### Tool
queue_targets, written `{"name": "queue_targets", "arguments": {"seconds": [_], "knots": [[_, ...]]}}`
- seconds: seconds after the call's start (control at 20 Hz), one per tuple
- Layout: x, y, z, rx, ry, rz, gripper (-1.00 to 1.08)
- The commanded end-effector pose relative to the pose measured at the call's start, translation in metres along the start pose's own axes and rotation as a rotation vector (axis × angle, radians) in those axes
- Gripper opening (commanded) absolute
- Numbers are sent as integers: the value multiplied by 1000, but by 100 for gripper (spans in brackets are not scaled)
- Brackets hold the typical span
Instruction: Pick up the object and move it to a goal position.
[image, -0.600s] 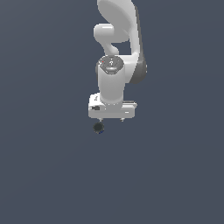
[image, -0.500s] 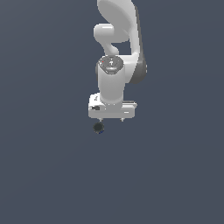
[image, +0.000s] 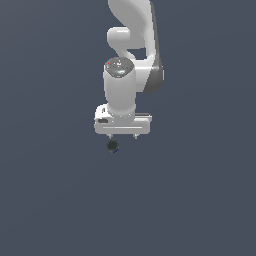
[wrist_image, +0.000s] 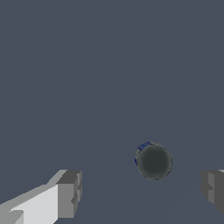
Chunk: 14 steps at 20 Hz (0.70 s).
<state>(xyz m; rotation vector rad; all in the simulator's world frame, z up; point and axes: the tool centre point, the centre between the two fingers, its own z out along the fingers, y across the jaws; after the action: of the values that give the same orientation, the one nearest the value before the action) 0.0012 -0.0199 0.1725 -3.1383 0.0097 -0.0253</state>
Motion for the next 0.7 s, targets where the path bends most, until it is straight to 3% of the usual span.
{"name": "queue_targets", "arguments": {"seconds": [0.0, 0.65], "knots": [[1, 0, -1, 1, 2, 0, 100], [-5, 11, 17, -4, -2, -97, 100]]}}
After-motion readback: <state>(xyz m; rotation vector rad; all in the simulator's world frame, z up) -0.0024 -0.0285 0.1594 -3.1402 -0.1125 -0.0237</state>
